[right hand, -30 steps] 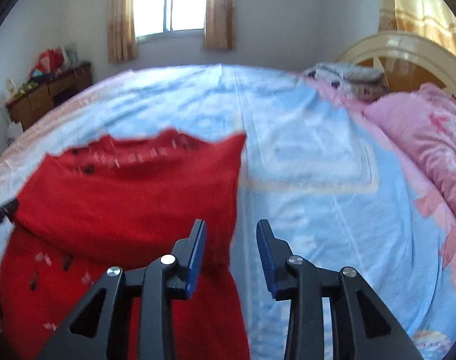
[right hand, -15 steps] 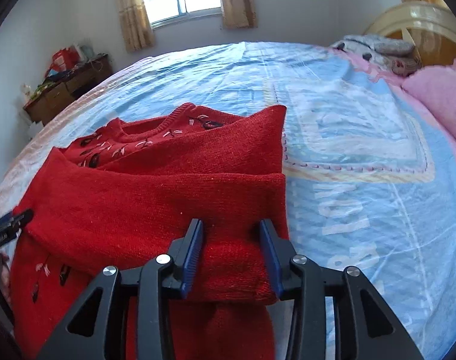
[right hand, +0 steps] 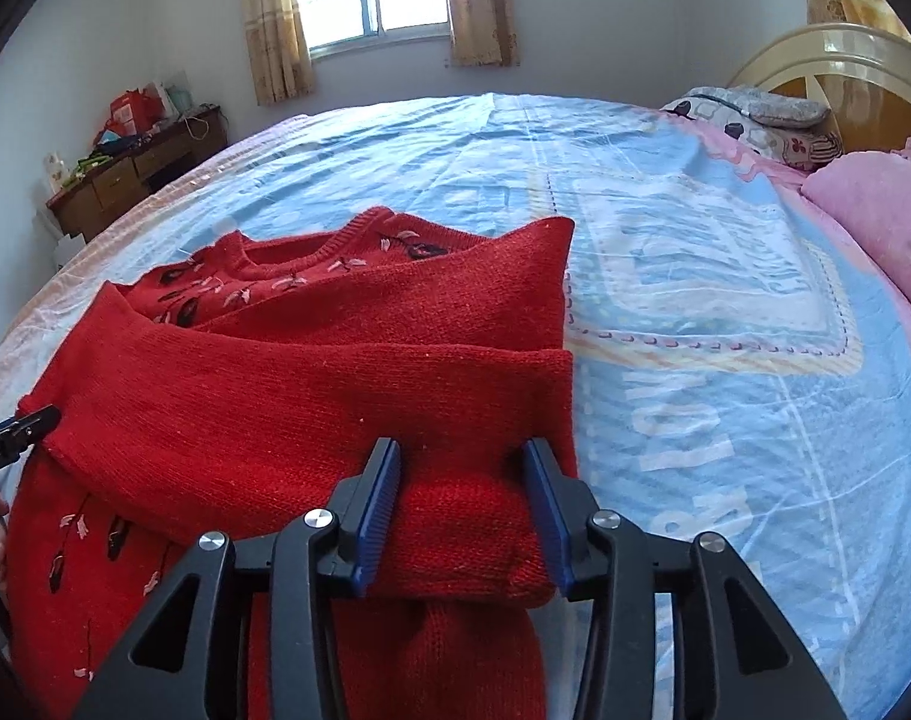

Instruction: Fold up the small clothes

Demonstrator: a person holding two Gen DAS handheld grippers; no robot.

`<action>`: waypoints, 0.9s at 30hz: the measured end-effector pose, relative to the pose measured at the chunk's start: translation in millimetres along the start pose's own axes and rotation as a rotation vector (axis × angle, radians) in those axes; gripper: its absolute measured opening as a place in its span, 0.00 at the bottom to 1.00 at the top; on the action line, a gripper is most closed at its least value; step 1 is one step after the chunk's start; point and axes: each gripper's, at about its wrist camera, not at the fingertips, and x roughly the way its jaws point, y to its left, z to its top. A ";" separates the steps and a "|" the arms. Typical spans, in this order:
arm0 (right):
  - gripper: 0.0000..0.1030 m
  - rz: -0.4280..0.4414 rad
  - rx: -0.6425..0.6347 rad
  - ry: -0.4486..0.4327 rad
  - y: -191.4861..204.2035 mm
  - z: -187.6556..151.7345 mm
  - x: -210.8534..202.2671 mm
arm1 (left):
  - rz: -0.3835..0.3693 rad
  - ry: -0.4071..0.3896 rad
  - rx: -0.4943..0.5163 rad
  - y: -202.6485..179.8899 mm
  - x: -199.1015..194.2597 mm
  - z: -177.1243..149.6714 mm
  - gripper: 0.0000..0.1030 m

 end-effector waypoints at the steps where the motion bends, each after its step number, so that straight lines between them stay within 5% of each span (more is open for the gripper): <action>1: 0.46 0.002 0.006 -0.001 -1.2 -0.5 -1.3 | -0.007 -0.004 0.002 -0.1 -1.2 -0.7 1.00; 2: 0.53 -0.003 0.009 0.000 -1.9 -1.2 -1.8 | -0.008 -0.006 0.007 -1.0 -2.3 -1.6 1.00; 3: 0.71 -0.019 0.016 0.007 -2.9 -1.8 -1.1 | -0.006 -0.008 0.012 -2.0 -3.0 -2.0 1.00; 5: 0.86 -0.051 0.101 0.050 -13.7 -3.2 5.6 | 0.008 -0.013 0.025 -5.0 -3.9 -2.9 1.00; 27: 0.86 -0.012 0.141 0.012 -20.0 -14.5 -10.0 | 0.027 -0.057 0.077 -9.4 -17.0 -8.0 1.00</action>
